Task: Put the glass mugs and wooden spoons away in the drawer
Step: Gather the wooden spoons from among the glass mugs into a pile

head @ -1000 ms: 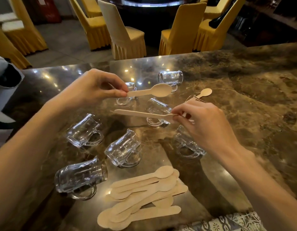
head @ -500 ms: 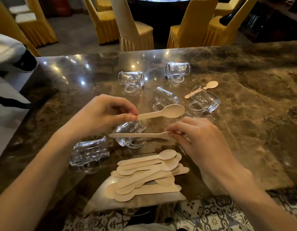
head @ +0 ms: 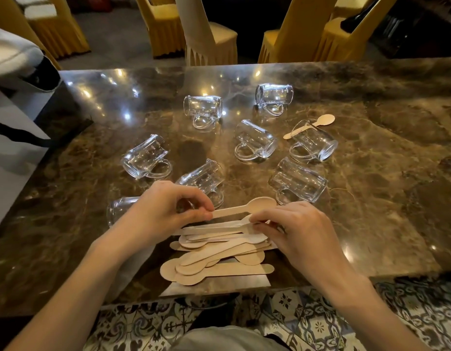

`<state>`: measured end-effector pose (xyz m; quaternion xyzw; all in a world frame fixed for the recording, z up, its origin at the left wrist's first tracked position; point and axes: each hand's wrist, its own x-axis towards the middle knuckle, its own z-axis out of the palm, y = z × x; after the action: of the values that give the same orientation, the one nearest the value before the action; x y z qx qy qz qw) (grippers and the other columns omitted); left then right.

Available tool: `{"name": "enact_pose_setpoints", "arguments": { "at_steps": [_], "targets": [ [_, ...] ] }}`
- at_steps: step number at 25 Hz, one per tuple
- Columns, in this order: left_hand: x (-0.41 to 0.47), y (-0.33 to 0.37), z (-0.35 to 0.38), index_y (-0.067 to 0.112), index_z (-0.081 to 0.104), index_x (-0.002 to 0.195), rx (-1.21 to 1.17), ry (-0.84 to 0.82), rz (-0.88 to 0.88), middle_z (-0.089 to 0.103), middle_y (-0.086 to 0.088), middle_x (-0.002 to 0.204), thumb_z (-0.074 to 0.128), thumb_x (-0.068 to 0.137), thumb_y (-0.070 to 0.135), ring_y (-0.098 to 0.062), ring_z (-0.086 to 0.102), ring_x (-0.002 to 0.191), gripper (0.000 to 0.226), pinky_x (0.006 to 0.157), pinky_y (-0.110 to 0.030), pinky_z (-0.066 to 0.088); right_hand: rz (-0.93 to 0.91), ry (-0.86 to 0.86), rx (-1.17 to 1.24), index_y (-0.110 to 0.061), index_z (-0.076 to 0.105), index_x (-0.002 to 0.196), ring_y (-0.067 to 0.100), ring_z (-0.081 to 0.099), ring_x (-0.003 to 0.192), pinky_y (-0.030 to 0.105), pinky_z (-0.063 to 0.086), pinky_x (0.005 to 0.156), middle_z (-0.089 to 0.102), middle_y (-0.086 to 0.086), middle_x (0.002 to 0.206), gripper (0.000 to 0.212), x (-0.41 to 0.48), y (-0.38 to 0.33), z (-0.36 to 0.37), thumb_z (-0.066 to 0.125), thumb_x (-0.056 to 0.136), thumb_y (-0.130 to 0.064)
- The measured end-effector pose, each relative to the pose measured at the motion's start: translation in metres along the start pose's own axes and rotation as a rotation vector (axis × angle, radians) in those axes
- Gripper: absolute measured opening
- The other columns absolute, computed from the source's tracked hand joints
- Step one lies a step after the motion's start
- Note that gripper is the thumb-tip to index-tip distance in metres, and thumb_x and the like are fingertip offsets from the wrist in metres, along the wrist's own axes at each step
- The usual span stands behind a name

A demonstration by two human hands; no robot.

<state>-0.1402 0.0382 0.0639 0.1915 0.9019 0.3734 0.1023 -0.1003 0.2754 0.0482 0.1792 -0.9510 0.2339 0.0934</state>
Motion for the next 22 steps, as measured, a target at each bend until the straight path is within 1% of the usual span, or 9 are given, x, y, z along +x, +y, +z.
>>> {"name": "enact_pose_setpoints", "arguments": {
  "at_steps": [3,5,7,10,12,14,17,19,22],
  "targets": [
    [-0.002,-0.003,0.009,0.033,0.072,0.08,0.104,0.014,-0.034,0.064,0.02,0.065,0.07,0.07,0.042,0.005,0.054,0.078,0.013,0.08,-0.001,0.029,0.01,-0.009,0.0,-0.03,0.074,0.084,0.009,0.063,0.061,0.026,0.047,0.075,0.071,-0.015,0.07,0.016,-0.003,0.003,0.003,0.081,0.07,-0.025],
    [-0.001,-0.004,0.015,0.035,0.071,0.079,0.119,0.011,-0.048,0.061,0.026,0.062,0.072,0.073,0.038,0.012,0.053,0.076,0.006,0.088,0.0,0.019,0.006,-0.009,0.02,-0.029,0.074,0.085,0.008,0.064,0.064,0.029,0.048,0.078,0.072,-0.015,0.074,0.015,-0.003,0.005,0.005,0.079,0.073,-0.023],
    [0.0,-0.005,0.017,0.036,0.07,0.08,0.115,-0.004,-0.045,0.063,0.023,0.064,0.071,0.075,0.038,0.011,0.054,0.076,0.005,0.09,-0.002,0.018,0.0,-0.011,0.033,-0.028,0.075,0.086,0.008,0.066,0.069,0.03,0.048,0.079,0.074,-0.015,0.08,0.013,-0.002,0.006,0.007,0.077,0.075,-0.021],
    [0.001,-0.005,0.018,0.04,0.067,0.082,0.164,-0.036,-0.061,0.063,0.02,0.072,0.066,0.078,0.042,0.007,0.052,0.075,0.005,0.096,-0.019,0.018,0.005,-0.01,0.016,-0.027,0.076,0.086,0.01,0.067,0.072,0.028,0.046,0.079,0.074,-0.014,0.084,0.012,-0.001,0.007,0.011,0.077,0.076,-0.021],
    [0.002,-0.004,0.019,0.042,0.063,0.084,0.239,-0.071,-0.063,0.064,0.021,0.078,0.062,0.081,0.044,0.005,0.052,0.075,0.003,0.094,-0.024,0.019,0.004,0.008,-0.019,-0.027,0.076,0.084,0.01,0.067,0.07,0.025,0.044,0.076,0.073,-0.014,0.084,0.012,0.0,0.007,0.014,0.079,0.074,-0.021],
    [0.004,-0.004,0.021,0.043,0.06,0.088,0.317,-0.09,-0.053,0.064,0.022,0.083,0.058,0.085,0.044,0.004,0.053,0.078,0.004,0.093,-0.025,0.018,0.001,0.015,-0.047,-0.028,0.075,0.083,0.011,0.066,0.069,0.026,0.045,0.075,0.073,-0.014,0.083,0.012,0.002,0.008,0.016,0.079,0.073,-0.021],
    [0.005,-0.007,0.024,0.042,0.06,0.095,0.4,-0.089,-0.042,0.061,0.024,0.09,0.054,0.088,0.044,0.009,0.047,0.077,0.009,0.088,-0.022,0.015,0.001,0.008,-0.068,-0.029,0.075,0.084,0.012,0.067,0.07,0.029,0.048,0.075,0.073,-0.013,0.082,0.012,0.004,0.011,0.02,0.079,0.074,-0.023],
    [0.004,-0.01,0.026,0.042,0.059,0.098,0.432,-0.078,-0.032,0.06,0.025,0.093,0.051,0.089,0.045,0.01,0.046,0.078,0.012,0.089,-0.022,0.015,0.0,0.006,-0.088,-0.03,0.076,0.083,0.01,0.067,0.069,0.029,0.049,0.074,0.073,-0.014,0.081,0.012,0.005,0.012,0.023,0.08,0.073,-0.025],
    [-0.001,-0.012,0.027,0.044,0.058,0.099,0.431,-0.044,0.003,0.059,0.028,0.098,0.047,0.089,0.047,0.007,0.051,0.089,0.015,0.091,-0.022,0.017,-0.009,-0.005,-0.103,-0.029,0.075,0.084,0.01,0.067,0.068,0.028,0.049,0.072,0.072,-0.014,0.08,0.013,0.005,0.013,0.024,0.08,0.072,-0.027]
  ]
}}
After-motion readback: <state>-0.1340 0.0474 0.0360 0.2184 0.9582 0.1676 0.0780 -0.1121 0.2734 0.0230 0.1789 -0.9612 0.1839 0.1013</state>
